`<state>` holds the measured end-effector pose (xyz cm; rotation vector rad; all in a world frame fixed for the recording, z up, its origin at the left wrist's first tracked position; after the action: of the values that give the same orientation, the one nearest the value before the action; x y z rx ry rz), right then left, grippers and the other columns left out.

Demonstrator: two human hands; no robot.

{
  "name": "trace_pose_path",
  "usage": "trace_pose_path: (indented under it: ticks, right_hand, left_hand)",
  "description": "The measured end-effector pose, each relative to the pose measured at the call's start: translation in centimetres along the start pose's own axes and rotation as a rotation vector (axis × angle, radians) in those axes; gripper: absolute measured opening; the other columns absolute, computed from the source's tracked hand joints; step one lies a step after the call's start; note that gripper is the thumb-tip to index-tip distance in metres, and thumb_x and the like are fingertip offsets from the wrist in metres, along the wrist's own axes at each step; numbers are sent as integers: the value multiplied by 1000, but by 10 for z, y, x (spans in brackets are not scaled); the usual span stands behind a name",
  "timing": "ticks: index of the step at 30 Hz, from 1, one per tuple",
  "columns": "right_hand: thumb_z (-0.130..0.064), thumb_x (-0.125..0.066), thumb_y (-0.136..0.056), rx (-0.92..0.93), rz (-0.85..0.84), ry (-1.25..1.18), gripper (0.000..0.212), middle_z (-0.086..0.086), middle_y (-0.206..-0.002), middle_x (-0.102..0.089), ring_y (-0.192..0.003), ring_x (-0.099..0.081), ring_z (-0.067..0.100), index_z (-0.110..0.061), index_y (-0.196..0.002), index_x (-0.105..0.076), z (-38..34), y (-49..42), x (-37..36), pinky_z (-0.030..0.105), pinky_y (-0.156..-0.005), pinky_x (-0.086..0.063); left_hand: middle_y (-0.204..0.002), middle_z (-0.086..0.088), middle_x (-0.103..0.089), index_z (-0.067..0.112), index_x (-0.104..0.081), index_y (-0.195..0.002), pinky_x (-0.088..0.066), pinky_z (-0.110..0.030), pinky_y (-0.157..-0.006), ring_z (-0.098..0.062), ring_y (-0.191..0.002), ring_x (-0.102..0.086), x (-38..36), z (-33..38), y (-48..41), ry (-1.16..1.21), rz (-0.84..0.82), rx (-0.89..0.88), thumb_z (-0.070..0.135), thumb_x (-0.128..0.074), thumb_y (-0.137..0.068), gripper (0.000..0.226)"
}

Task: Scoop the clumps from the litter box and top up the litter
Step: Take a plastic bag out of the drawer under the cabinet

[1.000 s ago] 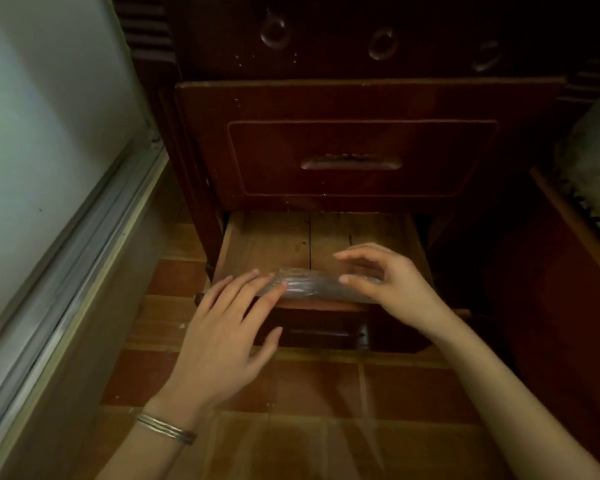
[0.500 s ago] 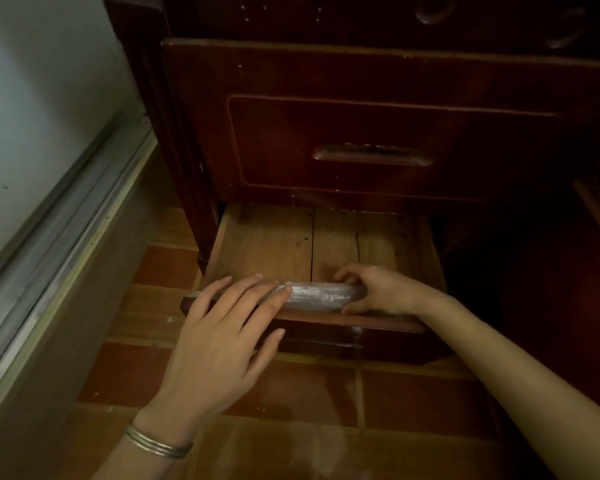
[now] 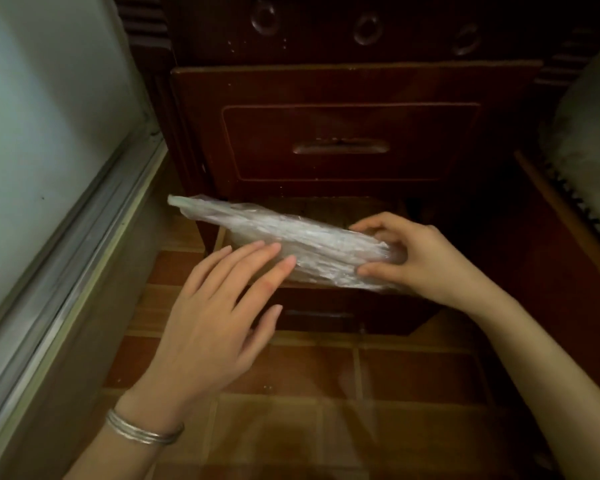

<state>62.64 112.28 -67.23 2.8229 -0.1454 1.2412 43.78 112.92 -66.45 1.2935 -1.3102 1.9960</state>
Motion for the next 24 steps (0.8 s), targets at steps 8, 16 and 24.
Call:
trace_pose_path:
  ticks: [8, 16, 24]
  right_hand:
    - [-23, -74, -76, -175, -211, 2, 38, -13, -91, -66, -79, -62, -7, -35, -108, -56, 41, 115, -50, 16, -71, -51]
    - [-23, -69, -80, -388, -420, 316, 37, -13, -104, -63, -90, -60, 1, -39, -111, -55, 137, 161, -118, 28, -81, -52]
    - [-28, -70, -80, -342, -370, 238, 34, -12, -100, -66, -90, -61, 1, -41, -108, -56, 128, 145, -130, 26, -80, -51]
  left_hand:
    - [-133, -4, -53, 15, -52, -132, -32, -37, -107, -18, -128, -43, -23, 50, 71, 76, -125, -70, 24, -47, -90, 43]
    - [-136, 0, -51, 17, -50, -134, -27, -33, -110, -15, -132, -39, -91, 42, 95, 78, -304, -5, 27, -45, -91, 44]
    - [-143, -2, -44, 15, -45, -137, -20, -34, -114, -15, -136, -33, -141, 36, 68, -9, -386, -30, 31, -41, -92, 48]
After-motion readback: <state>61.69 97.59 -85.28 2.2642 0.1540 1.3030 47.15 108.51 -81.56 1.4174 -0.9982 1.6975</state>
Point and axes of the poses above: each hand's wrist, its own y-axis away from the middle knuckle, its own x-axis out of the back of the hand, z = x × y, the point moved 10 cm from there along -y, towards the middle knuckle
